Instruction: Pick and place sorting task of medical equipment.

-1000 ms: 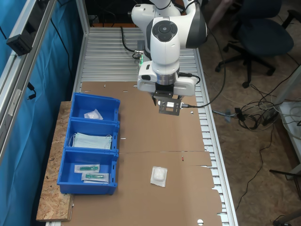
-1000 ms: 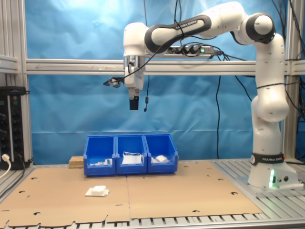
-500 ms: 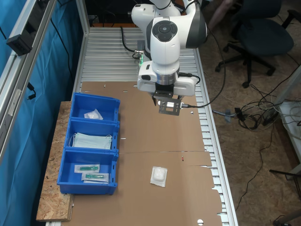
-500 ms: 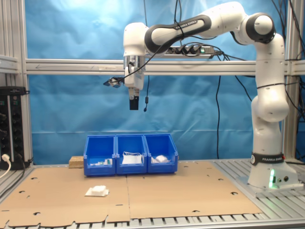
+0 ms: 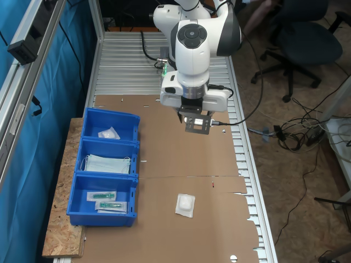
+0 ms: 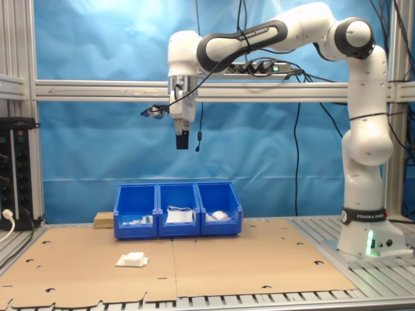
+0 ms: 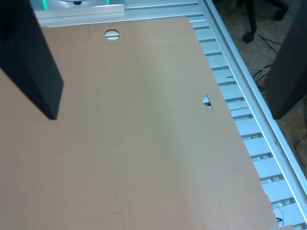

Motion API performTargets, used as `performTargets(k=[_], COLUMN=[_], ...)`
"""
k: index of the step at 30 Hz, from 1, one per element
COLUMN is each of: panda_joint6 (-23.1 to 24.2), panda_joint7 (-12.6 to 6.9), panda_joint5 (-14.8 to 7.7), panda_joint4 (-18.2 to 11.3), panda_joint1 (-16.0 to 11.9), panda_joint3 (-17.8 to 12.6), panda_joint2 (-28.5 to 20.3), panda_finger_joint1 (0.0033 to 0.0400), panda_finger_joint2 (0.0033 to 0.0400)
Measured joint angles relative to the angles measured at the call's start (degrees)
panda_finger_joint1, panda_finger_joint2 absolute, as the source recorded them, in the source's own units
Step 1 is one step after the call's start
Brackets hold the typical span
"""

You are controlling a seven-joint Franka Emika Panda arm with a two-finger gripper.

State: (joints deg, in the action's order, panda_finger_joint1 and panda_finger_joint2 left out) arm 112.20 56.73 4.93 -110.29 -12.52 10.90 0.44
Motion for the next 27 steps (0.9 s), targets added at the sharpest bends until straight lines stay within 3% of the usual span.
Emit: performTargets(k=[9,27], panda_joint6=[2.9,17.3], panda_joint7=[0.0,0.0], panda_joint5=[0.0,0.0], panda_joint4=[0.0,0.1], panda_joint1=[0.3,3.8], panda_joint3=[-0.2,-3.8], panda_joint2=[0.7,15.2], panda_finger_joint1=[0.04,0.04], panda_finger_joint2=[0.04,0.04])
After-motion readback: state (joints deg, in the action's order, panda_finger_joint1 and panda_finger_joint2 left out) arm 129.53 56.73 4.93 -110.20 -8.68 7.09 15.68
